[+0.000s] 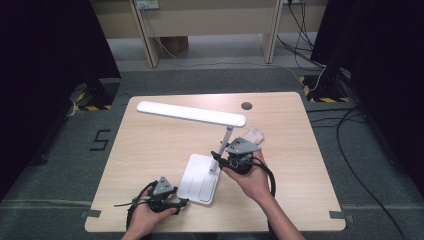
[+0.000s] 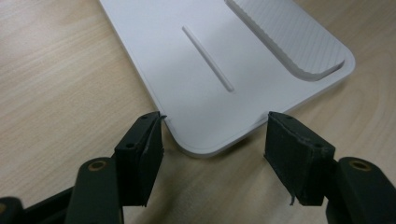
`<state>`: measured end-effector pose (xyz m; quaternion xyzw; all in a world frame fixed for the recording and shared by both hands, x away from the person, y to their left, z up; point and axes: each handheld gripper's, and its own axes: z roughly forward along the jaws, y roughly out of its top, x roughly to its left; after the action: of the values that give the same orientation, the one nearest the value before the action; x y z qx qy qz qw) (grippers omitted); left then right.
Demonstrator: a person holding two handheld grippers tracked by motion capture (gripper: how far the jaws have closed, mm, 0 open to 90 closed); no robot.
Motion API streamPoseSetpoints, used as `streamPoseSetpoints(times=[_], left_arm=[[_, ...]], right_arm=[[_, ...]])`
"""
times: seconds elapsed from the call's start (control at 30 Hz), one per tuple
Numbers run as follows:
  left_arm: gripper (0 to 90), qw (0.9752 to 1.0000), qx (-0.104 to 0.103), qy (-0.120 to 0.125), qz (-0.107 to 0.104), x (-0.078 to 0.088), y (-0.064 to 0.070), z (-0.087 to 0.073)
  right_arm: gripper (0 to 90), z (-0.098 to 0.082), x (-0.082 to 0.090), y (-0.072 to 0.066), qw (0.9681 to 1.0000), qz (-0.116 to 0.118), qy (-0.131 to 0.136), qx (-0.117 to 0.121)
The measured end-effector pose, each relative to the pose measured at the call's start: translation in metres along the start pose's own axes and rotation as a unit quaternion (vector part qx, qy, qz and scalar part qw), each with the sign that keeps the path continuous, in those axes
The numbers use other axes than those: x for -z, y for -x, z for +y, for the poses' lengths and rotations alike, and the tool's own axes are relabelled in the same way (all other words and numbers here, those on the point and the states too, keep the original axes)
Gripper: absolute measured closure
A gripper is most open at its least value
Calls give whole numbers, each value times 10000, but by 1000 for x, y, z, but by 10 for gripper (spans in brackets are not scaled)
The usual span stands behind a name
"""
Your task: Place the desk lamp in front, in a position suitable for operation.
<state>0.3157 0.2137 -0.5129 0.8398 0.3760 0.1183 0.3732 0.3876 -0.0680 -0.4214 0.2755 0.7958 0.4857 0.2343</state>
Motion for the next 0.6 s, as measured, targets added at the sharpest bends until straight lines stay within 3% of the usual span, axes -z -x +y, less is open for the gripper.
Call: streamPoseSetpoints(times=[0.37, 0.4, 0.6], left_arm=[[360, 10000, -4, -11, 18, -10, -1, 11], [360, 9999, -109, -26, 6, -13, -1, 14], [356, 9996, -276, -63, -3, -20, 4, 23]], right_arm=[[521, 3, -6, 13, 9999, -70, -63, -47], [523, 2, -6, 16, 9999, -99, -51, -90], [524, 0, -2, 23, 9997, -192, -88, -113]])
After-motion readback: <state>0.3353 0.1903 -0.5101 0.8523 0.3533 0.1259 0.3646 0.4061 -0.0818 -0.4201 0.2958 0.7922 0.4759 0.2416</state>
